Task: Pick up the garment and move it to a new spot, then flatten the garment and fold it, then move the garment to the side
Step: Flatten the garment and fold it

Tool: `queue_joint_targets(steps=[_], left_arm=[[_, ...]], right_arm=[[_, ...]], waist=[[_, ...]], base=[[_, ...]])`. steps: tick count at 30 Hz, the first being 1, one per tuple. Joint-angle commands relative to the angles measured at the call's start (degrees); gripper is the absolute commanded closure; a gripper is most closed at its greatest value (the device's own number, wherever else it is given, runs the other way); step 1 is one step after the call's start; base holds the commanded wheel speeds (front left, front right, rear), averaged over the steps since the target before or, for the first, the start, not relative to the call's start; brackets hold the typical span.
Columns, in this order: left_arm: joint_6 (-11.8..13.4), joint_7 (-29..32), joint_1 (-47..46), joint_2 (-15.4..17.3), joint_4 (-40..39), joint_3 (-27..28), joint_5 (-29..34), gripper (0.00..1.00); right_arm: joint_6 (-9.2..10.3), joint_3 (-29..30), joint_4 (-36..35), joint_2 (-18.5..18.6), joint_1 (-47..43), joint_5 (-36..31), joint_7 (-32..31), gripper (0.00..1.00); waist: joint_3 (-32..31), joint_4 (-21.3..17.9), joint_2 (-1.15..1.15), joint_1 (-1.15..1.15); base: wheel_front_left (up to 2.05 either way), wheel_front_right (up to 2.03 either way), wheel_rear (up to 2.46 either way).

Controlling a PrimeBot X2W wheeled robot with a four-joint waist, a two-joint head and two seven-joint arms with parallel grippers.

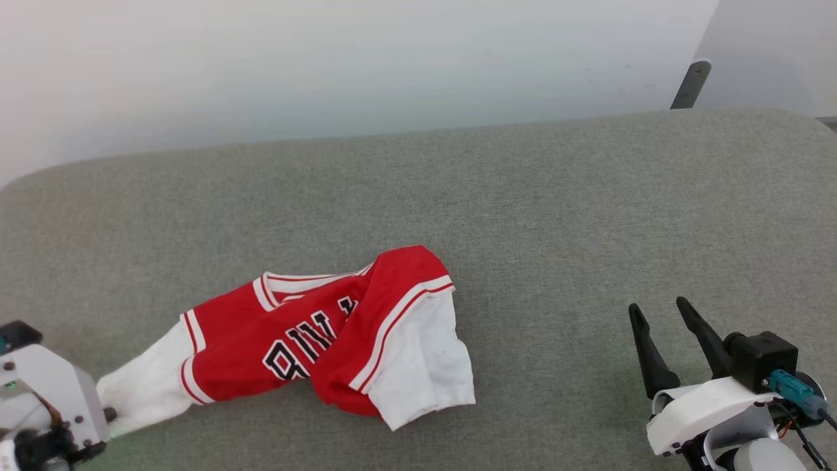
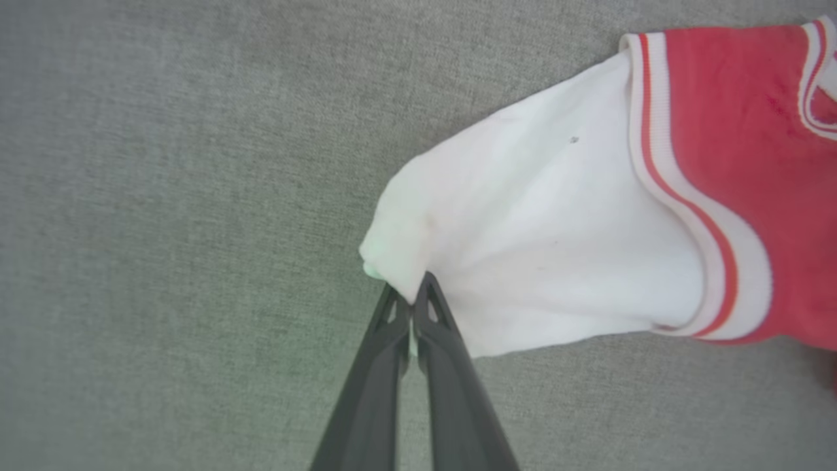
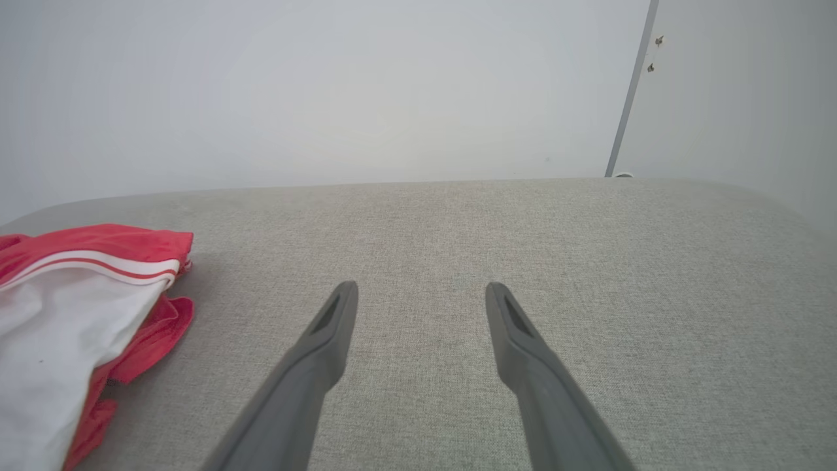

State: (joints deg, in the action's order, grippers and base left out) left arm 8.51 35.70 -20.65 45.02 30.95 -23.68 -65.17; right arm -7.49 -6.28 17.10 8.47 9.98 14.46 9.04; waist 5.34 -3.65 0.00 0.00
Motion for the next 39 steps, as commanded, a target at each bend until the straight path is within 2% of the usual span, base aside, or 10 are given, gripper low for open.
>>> queue_joint_targets(steps=[1,6,8,9,10,17,22,30,39], left_arm=[[-0.22,-0.42,0.52,-0.29,0.22,0.2,-0.3,1.0],[-0.65,-1.32,1.34,-2.21,2.17,0.39,-1.26,1.0],[-1.01,-1.99,1.15,-2.73,2.97,0.3,-1.12,0.56],[-1.17,-2.4,0.97,-3.06,3.32,0.44,-1.26,0.08],[-1.46,-2.84,0.73,-3.19,3.52,0.5,-1.2,0.0],[-2.48,-5.21,-0.22,-2.75,2.65,0.8,-0.31,0.0],[-3.31,-9.52,0.34,-2.22,-0.63,1.06,1.37,0.0],[-3.99,-23.12,3.07,-2.48,-8.95,2.97,5.51,0.0],[-2.53,-38.43,10.09,-2.08,-18.17,4.89,11.17,0.0]], right_arm=[[0.0,-0.1,-0.16,0.14,-0.41,0.43,0.02,0.0],[0.0,-0.48,-0.25,0.17,-0.68,0.7,-0.54,0.0],[0.0,-0.61,-0.41,0.05,-0.72,0.69,-0.7,0.0],[0.0,-0.76,-0.53,0.03,-0.74,0.68,-0.75,0.0],[0.0,-0.84,-0.67,0.04,-0.78,0.69,-0.97,0.0],[0.0,-3.24,-1.66,0.72,-1.08,2.36,-2.71,0.0],[0.0,-6.73,-2.57,1.33,-1.56,5.05,-5.75,0.0],[0.0,-13.15,-3.9,2.82,-2.45,10.48,-13.42,0.0],[0.0,-17.01,-3.88,3.99,-2.99,15.06,-19.78,0.0]], waist=[[-0.15,-0.04,0.0,0.0],[-0.94,0.03,0.0,0.0],[-1.25,0.1,0.0,0.0],[-1.41,0.15,0.0,0.0],[-1.61,0.27,0.0,0.0],[-3.69,1.78,0.0,0.0],[-5.61,3.31,0.0,0.0],[-7.41,6.58,0.0,0.0],[-8.11,10.5,0.0,0.0]], base=[[0.0,0.0,0.0],[0.0,0.0,0.0],[0.0,0.0,0.0],[0.0,0.0,0.0],[0.0,0.0,0.0],[0.0,0.0,0.0],[0.0,0.0,0.0],[0.0,0.0,0.0],[0.0,0.0,0.0]])
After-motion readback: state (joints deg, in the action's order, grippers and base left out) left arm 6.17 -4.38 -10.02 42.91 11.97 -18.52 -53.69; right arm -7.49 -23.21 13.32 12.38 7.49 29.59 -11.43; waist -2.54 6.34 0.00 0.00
